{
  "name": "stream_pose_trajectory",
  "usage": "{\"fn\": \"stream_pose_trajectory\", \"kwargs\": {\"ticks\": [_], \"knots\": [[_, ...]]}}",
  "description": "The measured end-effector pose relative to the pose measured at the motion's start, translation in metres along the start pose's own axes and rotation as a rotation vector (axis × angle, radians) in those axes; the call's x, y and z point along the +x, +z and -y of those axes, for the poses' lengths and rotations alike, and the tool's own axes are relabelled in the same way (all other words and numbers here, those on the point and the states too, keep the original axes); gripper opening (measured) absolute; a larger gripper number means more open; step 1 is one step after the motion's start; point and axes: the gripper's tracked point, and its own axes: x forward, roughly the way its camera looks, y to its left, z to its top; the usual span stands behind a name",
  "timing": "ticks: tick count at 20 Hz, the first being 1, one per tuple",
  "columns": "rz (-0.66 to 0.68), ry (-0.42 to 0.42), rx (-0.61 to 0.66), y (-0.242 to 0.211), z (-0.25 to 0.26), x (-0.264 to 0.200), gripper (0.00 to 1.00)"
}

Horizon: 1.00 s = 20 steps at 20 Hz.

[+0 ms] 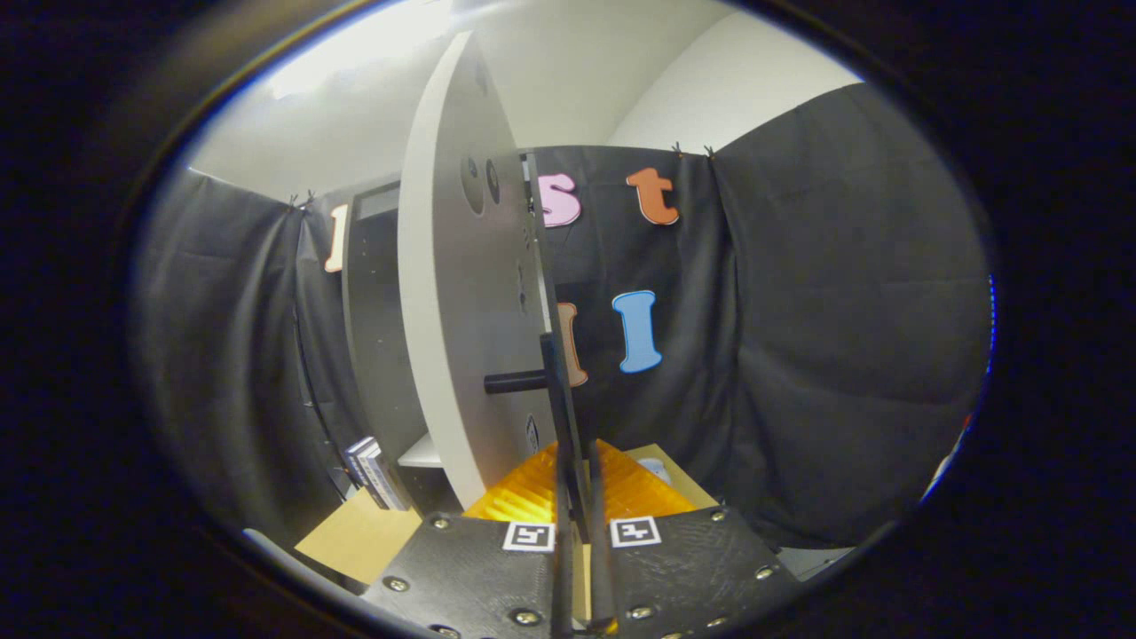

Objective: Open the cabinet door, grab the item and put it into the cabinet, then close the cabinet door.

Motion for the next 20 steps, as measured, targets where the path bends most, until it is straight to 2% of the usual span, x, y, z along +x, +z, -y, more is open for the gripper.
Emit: {"fn": "stream_pose_trajectory", "kwargs": {"ticks": [6,9,16,20], "knots": [[-0.015,0.048,0.001,0.003,0.021,0.010,0.09],[-0.022,0.045,-0.002,0.005,0.022,0.011,0.09],[-0.073,-0.044,-0.094,-0.008,0.026,-0.006,0.10],[-0.085,-0.063,-0.094,-0.016,0.023,-0.040,0.11]]}}
